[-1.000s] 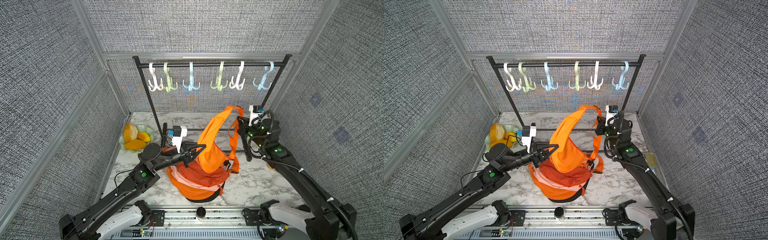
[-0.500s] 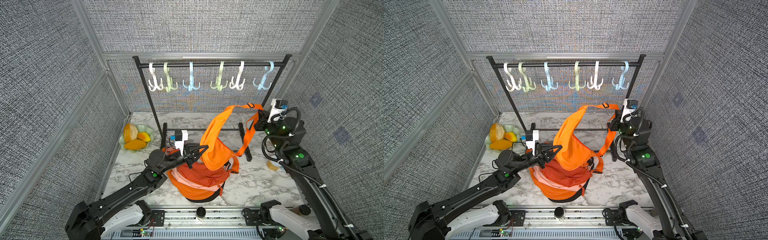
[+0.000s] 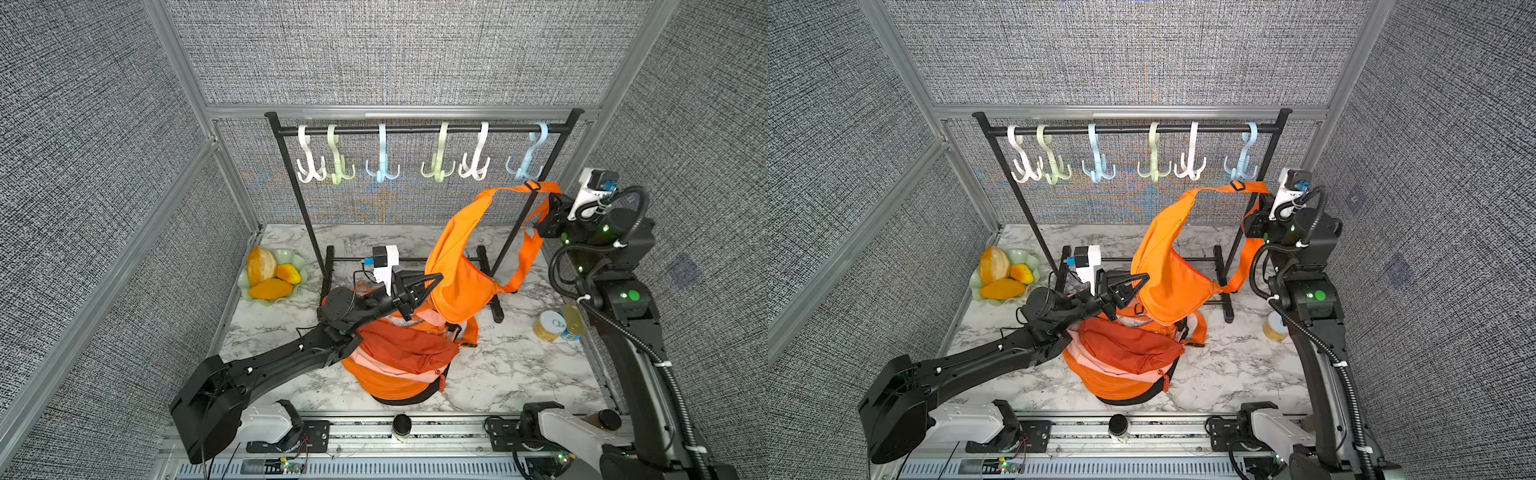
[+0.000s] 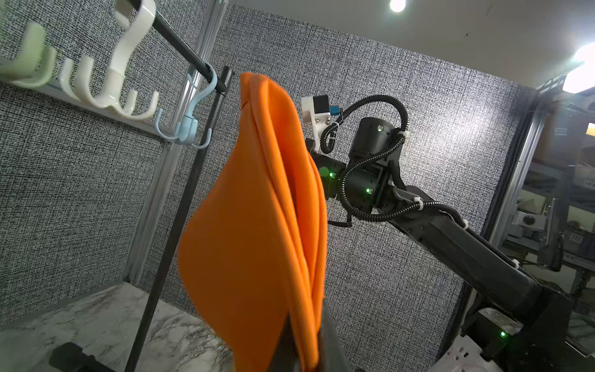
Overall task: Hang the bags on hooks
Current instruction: Hang the bag on the hook.
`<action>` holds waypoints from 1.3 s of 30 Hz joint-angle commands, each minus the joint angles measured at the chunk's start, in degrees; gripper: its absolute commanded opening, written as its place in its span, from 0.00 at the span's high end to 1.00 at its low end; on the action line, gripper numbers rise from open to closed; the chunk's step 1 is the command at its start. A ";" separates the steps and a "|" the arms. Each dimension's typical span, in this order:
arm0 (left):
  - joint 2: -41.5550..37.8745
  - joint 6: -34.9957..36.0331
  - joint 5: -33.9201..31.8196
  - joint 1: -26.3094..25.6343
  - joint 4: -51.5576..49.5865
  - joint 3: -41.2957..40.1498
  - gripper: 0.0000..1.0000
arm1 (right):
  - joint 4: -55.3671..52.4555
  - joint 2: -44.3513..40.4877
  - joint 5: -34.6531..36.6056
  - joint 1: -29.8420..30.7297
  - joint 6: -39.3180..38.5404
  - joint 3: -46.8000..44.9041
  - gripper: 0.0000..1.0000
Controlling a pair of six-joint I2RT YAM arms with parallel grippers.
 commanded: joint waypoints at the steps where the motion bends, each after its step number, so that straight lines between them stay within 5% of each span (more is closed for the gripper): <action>1: 1.67 -0.83 -0.56 -0.26 3.92 1.48 1.00 | -1.55 2.36 -5.85 -1.94 1.71 3.06 1.00; 24: 13.63 -5.04 -1.78 -0.37 -4.67 13.64 1.00 | -12.89 15.65 -11.89 -5.27 1.64 19.40 1.00; 39: 16.15 -9.62 -3.02 1.03 -12.75 18.28 1.00 | -25.62 19.39 -4.80 -1.59 -0.38 23.92 1.00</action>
